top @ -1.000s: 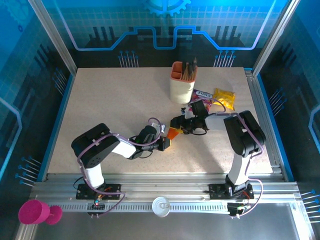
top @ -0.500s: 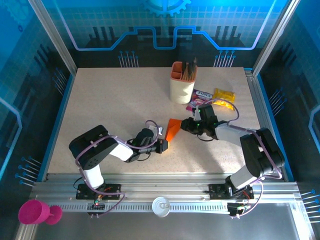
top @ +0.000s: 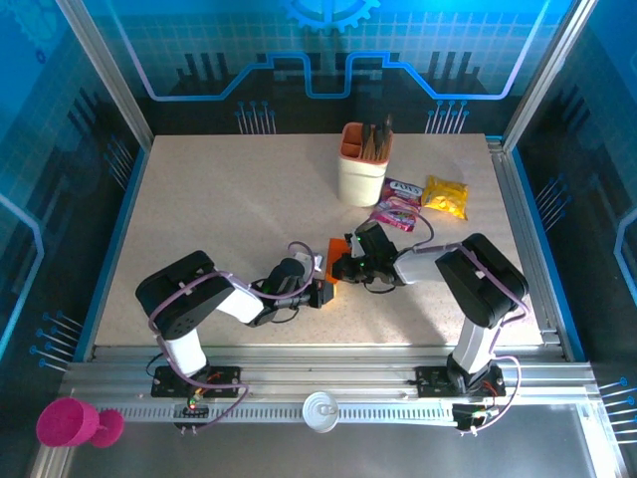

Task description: Fold a paper plane with a square sheet of paper (pick it up from the middle)

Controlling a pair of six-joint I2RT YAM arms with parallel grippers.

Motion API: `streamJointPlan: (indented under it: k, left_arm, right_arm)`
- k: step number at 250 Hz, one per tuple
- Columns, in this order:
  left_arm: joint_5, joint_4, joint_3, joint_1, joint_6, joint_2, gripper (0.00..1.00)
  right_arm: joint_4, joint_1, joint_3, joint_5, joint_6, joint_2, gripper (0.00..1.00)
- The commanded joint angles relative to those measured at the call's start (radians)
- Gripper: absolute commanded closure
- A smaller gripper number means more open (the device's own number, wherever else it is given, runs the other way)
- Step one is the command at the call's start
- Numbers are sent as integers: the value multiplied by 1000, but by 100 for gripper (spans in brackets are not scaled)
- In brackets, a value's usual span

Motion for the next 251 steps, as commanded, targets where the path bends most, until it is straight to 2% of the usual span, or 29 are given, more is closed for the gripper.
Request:
streamJointPlan:
  k: [1, 60, 120, 251]
  left_arm:
    - [20, -371, -84, -22, -21, 124, 100]
    - [29, -362, -85, -22, -17, 162, 100]
    - [37, -361, -83, -22, -16, 166, 100]
    - [46, -360, -76, -22, -14, 179, 100]
  right_arm:
    - [-12, -40, 2, 65, 10, 28, 100]
    - [-77, -107, 40, 53, -4, 23, 100]
    - [-204, -176, 149, 38, -19, 72, 100]
    - [-293, -314, 217, 40, 103, 128, 100]
